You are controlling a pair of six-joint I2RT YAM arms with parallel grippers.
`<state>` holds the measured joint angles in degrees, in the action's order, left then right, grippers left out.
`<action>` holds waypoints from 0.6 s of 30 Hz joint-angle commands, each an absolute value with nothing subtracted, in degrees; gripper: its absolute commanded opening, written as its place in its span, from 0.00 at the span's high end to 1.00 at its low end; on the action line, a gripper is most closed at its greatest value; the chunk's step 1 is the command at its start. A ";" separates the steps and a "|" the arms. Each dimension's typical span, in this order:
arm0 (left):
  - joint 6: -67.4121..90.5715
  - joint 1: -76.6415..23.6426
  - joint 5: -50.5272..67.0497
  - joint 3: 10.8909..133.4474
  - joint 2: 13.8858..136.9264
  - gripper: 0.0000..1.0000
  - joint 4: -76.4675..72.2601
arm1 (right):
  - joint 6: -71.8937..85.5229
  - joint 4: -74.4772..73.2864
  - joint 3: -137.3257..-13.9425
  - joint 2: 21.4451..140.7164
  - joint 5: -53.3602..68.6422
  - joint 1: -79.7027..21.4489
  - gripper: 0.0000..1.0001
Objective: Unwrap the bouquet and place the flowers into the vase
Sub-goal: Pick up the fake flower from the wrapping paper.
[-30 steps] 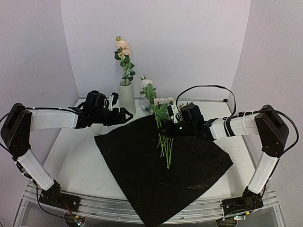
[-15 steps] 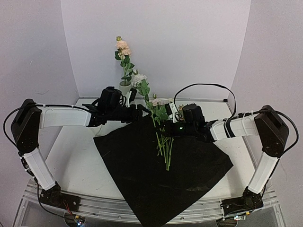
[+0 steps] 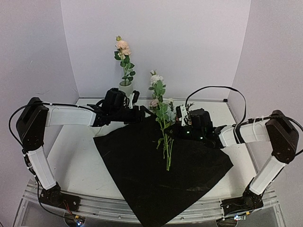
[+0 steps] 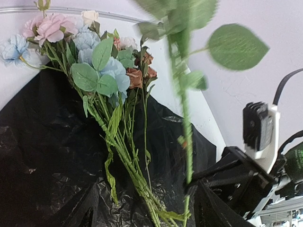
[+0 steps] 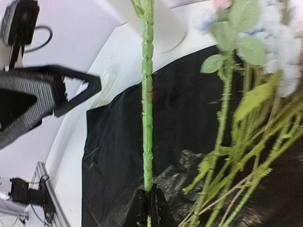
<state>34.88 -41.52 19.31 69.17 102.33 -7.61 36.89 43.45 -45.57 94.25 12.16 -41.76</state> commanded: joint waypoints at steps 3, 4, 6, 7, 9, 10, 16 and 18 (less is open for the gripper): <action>35.50 -43.87 18.12 70.26 106.40 0.35 -9.51 | 41.97 46.20 -40.82 89.42 2.29 -41.57 1.00; 35.47 -44.34 18.18 70.70 107.56 0.39 -9.50 | 42.38 46.22 -40.39 89.49 1.99 -41.57 1.00; 35.32 -45.10 18.76 72.36 110.01 0.45 -9.52 | 43.04 46.16 -39.81 89.77 1.64 -41.57 1.00; 35.17 -45.56 19.04 73.29 111.15 0.48 -9.52 | 43.25 46.15 -39.65 89.95 1.57 -41.57 1.00; 34.85 -46.37 19.60 75.42 113.50 0.53 -9.49 | 43.73 46.14 -39.35 90.29 1.37 -41.58 1.00; 34.65 -46.86 19.81 76.52 114.42 0.55 -9.50 | 44.00 46.09 -39.14 90.34 1.17 -41.57 1.00; 34.55 -48.41 20.92 80.93 120.41 0.60 -9.44 | 44.39 46.05 -38.08 89.92 1.16 -41.57 1.00; 34.63 -48.74 21.08 82.17 121.79 0.62 -9.40 | 44.36 46.05 -37.97 90.02 1.70 -41.58 1.00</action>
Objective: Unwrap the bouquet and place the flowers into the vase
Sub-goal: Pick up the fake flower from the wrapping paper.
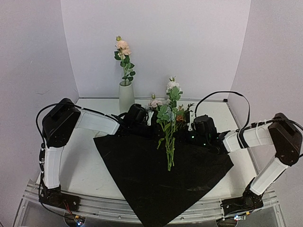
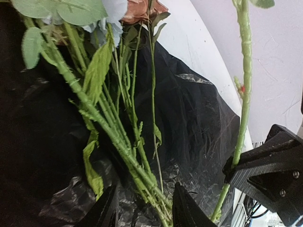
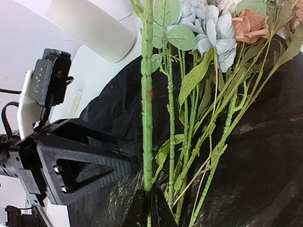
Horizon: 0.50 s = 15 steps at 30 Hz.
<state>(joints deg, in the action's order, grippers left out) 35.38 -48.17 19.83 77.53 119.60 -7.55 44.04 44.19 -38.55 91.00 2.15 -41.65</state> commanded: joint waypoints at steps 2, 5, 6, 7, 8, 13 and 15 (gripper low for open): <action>34.63 -48.93 21.11 83.19 123.17 0.63 -9.34 | 44.51 46.05 -37.99 90.31 2.41 -41.60 1.00; 34.71 -49.13 20.72 84.53 125.13 0.65 -9.33 | 44.79 46.13 -38.06 90.82 3.78 -41.57 1.00; 34.79 -49.13 20.36 85.01 125.81 0.66 -9.32 | 44.85 46.16 -38.12 90.98 4.14 -41.57 1.00; 34.86 -49.13 19.98 85.36 126.42 0.67 -9.21 | 44.94 46.27 -38.09 91.08 4.65 -41.57 1.00; 34.85 -49.13 19.65 85.49 126.90 0.68 -9.09 | 45.04 46.42 -38.06 91.17 5.42 -41.57 1.00; 34.80 -49.13 17.21 85.69 128.97 0.69 -8.41 | 45.18 50.35 -36.58 90.42 9.54 -41.57 1.00; 34.80 -49.13 16.68 85.74 129.70 0.69 -8.07 | 45.01 50.81 -36.56 89.91 10.48 -41.57 1.00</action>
<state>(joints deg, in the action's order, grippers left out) 35.42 -48.97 18.85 83.31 128.13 -7.53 45.04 46.46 -37.25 91.02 6.78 -41.65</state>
